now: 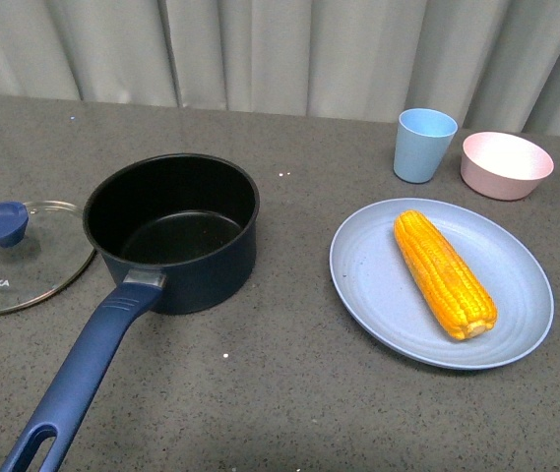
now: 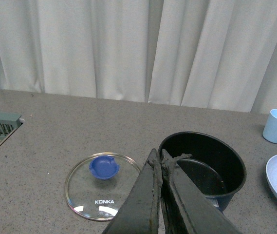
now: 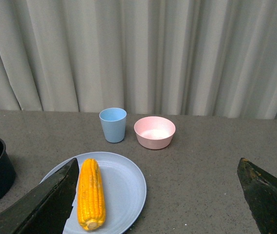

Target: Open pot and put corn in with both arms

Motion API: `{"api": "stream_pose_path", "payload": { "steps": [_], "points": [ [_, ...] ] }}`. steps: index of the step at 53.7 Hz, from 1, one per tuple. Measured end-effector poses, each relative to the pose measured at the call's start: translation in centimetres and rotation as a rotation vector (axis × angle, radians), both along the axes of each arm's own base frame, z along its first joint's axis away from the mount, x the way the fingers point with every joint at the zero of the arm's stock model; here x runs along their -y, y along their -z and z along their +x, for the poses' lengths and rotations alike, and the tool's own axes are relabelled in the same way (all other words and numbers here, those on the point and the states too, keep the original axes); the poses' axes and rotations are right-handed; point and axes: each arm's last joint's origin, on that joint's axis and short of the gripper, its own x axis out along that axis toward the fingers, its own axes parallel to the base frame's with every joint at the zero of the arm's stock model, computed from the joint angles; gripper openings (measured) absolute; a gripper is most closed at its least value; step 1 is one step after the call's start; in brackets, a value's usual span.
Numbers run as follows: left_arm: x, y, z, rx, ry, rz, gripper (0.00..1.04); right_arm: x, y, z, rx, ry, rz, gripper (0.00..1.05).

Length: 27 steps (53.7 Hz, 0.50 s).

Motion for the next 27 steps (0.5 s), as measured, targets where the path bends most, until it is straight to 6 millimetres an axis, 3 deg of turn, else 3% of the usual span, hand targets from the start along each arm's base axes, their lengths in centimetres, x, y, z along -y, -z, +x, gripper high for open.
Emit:
{"api": "stream_pose_path", "payload": {
  "steps": [16, 27],
  "points": [
    [0.0, 0.3, -1.3, -0.007, 0.000, 0.000, 0.04, -0.1, 0.3, 0.3, -0.078, -0.059, -0.004, 0.95],
    [0.0, 0.3, -1.3, -0.008, 0.000, 0.000, 0.04, -1.0, -1.1, 3.9, -0.129, -0.102, -0.022, 0.95]
  ]
}}
